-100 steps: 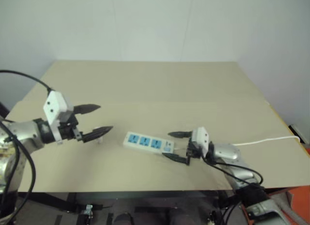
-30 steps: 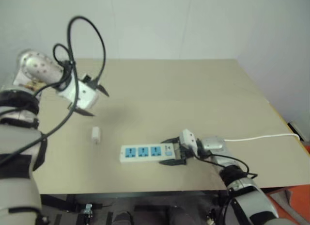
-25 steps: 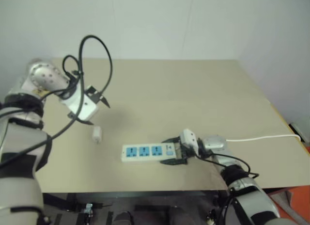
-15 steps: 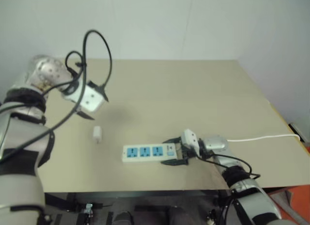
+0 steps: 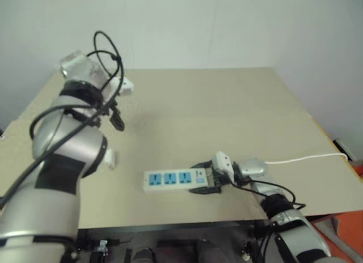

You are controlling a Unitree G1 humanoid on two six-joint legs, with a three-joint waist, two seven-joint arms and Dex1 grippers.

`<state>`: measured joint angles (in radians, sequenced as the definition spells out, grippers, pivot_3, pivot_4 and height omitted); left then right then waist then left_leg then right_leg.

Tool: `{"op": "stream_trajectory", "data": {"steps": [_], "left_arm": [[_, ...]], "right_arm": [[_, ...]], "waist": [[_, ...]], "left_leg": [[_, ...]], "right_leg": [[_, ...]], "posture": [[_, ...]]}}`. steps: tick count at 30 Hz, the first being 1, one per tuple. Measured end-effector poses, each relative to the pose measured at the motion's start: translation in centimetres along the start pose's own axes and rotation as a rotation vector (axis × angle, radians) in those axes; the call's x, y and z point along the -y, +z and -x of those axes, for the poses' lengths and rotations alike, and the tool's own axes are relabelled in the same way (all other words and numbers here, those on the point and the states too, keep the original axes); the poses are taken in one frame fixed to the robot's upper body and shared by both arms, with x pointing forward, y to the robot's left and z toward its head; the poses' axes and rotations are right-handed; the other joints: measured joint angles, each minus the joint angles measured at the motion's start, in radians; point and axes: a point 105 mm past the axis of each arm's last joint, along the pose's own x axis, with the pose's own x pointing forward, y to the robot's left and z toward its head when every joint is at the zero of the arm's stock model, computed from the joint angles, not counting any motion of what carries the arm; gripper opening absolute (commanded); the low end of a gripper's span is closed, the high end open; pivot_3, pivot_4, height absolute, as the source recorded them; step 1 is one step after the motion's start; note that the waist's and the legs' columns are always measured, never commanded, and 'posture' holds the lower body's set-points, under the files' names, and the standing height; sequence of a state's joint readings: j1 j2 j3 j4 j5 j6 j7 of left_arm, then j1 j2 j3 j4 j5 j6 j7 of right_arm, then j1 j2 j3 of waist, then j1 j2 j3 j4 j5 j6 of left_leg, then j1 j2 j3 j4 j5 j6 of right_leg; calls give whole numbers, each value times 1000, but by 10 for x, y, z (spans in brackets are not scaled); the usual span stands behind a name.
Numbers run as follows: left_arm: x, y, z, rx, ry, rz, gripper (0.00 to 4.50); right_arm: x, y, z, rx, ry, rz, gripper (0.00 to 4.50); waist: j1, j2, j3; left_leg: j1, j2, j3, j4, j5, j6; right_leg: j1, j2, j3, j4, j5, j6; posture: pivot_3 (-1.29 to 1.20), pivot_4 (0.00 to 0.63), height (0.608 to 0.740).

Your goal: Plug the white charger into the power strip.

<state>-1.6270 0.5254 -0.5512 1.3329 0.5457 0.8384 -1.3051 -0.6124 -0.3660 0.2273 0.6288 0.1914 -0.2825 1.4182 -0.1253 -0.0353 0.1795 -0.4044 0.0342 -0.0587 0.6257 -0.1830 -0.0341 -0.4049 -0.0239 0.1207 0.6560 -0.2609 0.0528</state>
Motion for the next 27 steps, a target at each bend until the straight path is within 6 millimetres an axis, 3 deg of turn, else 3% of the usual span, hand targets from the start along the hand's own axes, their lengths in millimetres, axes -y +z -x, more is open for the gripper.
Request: {"op": "stream_trajectory", "data": {"steps": [13,23,27], "left_arm": [[7,-11,-17,82,-11,511,4500],[17,-46,-41,-94,-11,591,4500],[19,-49,-45,-108,-20,601,4500]], "right_arm": [[-1,-1,-5,7,6,-2,3410],[-2,-2,-8,17,2,-1,3410],[-3,-2,-8,21,-4,4,3410]], "waist": [[-1,0,0],[-3,0,0],[-2,-1,0]], "left_leg": [[2,0,0,0,0,0],[6,0,0,0,0,0],[5,0,0,0,0,0]], "right_leg": [[1,0,0,2,0,0],[2,1,0,5,0,0],[3,0,0,5,0,0]], "posture": [[0,150,740],[0,150,740],[0,150,740]]}}
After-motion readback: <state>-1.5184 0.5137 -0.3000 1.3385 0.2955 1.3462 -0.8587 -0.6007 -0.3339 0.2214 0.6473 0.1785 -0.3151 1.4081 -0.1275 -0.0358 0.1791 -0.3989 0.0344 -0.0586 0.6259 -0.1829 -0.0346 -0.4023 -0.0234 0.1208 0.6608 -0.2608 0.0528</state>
